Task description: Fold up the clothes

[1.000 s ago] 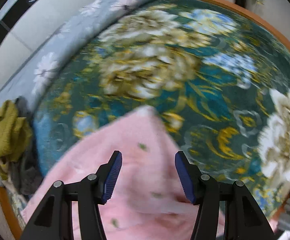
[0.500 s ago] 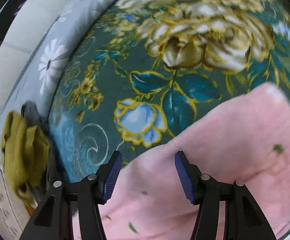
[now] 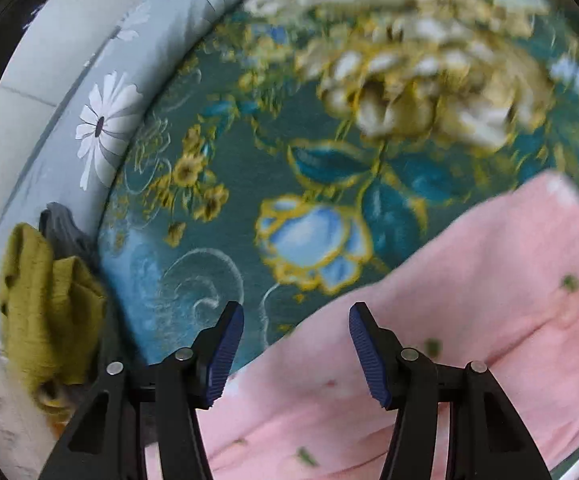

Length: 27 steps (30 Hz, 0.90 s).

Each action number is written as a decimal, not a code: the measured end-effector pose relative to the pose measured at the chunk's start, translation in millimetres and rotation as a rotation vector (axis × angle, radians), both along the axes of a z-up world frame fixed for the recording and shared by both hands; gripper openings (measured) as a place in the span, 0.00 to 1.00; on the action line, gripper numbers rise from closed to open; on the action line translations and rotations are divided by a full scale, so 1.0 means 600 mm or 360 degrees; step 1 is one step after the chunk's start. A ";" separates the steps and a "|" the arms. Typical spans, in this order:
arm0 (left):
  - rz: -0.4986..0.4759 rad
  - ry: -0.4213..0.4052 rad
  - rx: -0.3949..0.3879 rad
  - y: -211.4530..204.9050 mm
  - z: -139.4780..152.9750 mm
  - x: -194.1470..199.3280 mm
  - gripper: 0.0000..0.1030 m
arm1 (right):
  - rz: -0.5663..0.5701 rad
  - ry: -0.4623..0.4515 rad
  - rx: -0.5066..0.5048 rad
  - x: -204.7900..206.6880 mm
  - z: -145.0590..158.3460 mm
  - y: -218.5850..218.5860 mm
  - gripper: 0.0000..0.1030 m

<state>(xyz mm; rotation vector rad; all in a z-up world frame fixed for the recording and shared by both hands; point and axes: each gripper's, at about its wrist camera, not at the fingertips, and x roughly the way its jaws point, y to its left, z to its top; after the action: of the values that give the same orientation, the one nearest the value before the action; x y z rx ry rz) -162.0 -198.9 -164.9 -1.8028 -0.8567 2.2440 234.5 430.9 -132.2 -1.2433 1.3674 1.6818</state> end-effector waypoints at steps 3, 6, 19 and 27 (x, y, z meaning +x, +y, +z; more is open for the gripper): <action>0.0143 -0.0203 0.0128 0.028 -0.053 -0.021 0.39 | -0.0073 -0.0033 -0.0055 0.002 -0.024 0.008 0.57; 0.0258 -0.0297 0.0014 0.043 -0.073 -0.035 0.39 | -0.0125 -0.0108 -0.0072 0.001 -0.041 0.011 0.57; 0.0019 -0.0524 -0.0621 0.137 -0.084 -0.103 0.40 | -0.0095 -0.0484 -0.0035 -0.058 -0.053 0.006 0.45; 0.0015 -0.0531 -0.0639 0.104 -0.086 -0.095 0.06 | -0.0038 -0.0324 -0.0083 0.001 -0.047 0.018 0.05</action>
<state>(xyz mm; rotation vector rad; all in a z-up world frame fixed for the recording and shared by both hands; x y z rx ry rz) -219.2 -136.4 -216.4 -2.4024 -0.4751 2.2818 235.1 442.0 -160.7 -1.3810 1.3042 1.4674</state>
